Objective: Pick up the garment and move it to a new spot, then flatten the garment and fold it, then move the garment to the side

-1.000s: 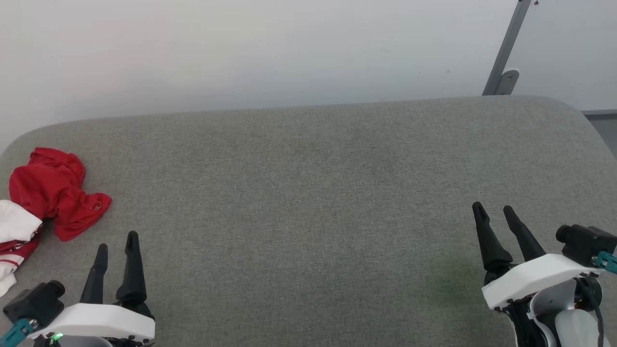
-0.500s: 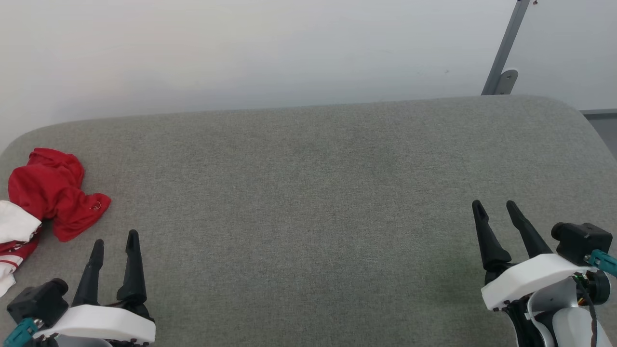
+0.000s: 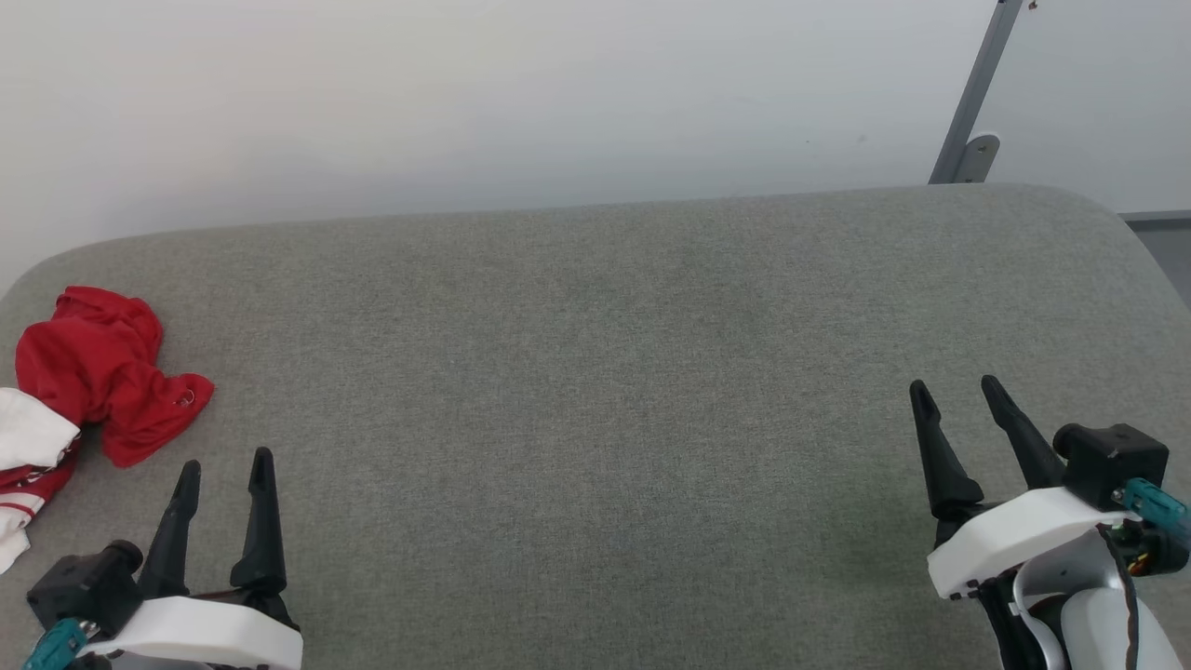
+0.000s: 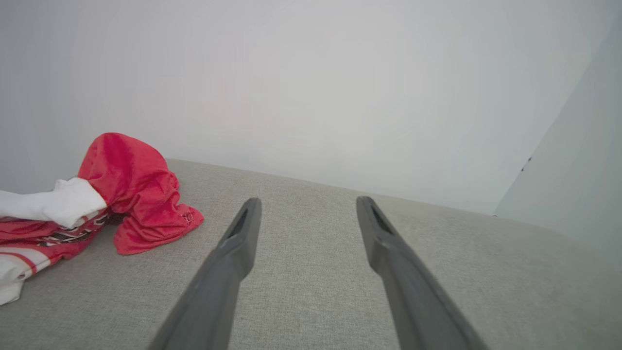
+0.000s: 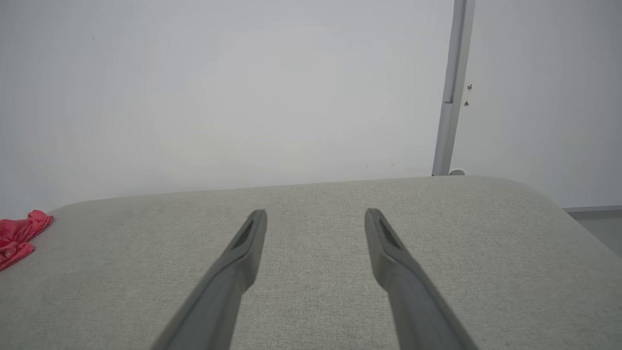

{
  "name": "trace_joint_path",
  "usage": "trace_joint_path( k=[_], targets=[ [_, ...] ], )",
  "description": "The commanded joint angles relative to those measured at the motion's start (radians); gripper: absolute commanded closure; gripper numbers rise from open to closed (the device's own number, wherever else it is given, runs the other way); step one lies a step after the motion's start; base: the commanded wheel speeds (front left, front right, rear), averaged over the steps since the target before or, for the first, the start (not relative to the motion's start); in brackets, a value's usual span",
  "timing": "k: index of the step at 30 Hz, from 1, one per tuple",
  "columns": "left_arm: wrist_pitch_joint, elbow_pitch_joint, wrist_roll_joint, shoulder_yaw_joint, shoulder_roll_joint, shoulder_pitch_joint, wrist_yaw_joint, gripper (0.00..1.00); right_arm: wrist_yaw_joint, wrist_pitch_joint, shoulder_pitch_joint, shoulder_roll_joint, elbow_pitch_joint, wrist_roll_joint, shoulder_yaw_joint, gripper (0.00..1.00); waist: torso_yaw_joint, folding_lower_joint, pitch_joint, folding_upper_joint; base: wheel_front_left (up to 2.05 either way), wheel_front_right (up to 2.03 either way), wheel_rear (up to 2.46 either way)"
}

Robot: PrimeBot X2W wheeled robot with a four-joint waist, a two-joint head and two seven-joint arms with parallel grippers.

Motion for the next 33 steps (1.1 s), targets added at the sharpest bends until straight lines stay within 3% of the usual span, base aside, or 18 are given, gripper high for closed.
trace_joint_path(
  k=[1,19,33],
  targets=[
    [-0.008,-0.007,0.024,-0.003,0.008,0.006,-0.005,0.0,0.0,-0.008,-0.014,-0.004,-0.006,-0.023,0.003,0.0,0.0,-0.0001,0.0,-0.0001,0.0,0.0,0.0],
    [-0.038,-0.017,0.112,-0.017,0.024,0.013,-0.007,0.0,0.0,-0.025,-0.013,-0.01,-0.021,-0.146,0.008,0.0,-0.002,-0.0001,-0.002,-0.0001,0.0,0.0,0.0],
    [-0.033,-0.008,0.069,-0.002,0.018,0.004,0.011,0.0,0.0,-0.014,-0.009,-0.014,-0.039,-0.14,0.043,0.0,0.032,-0.0001,-0.005,-0.0001,0.0,0.0,0.0]
  ],
)
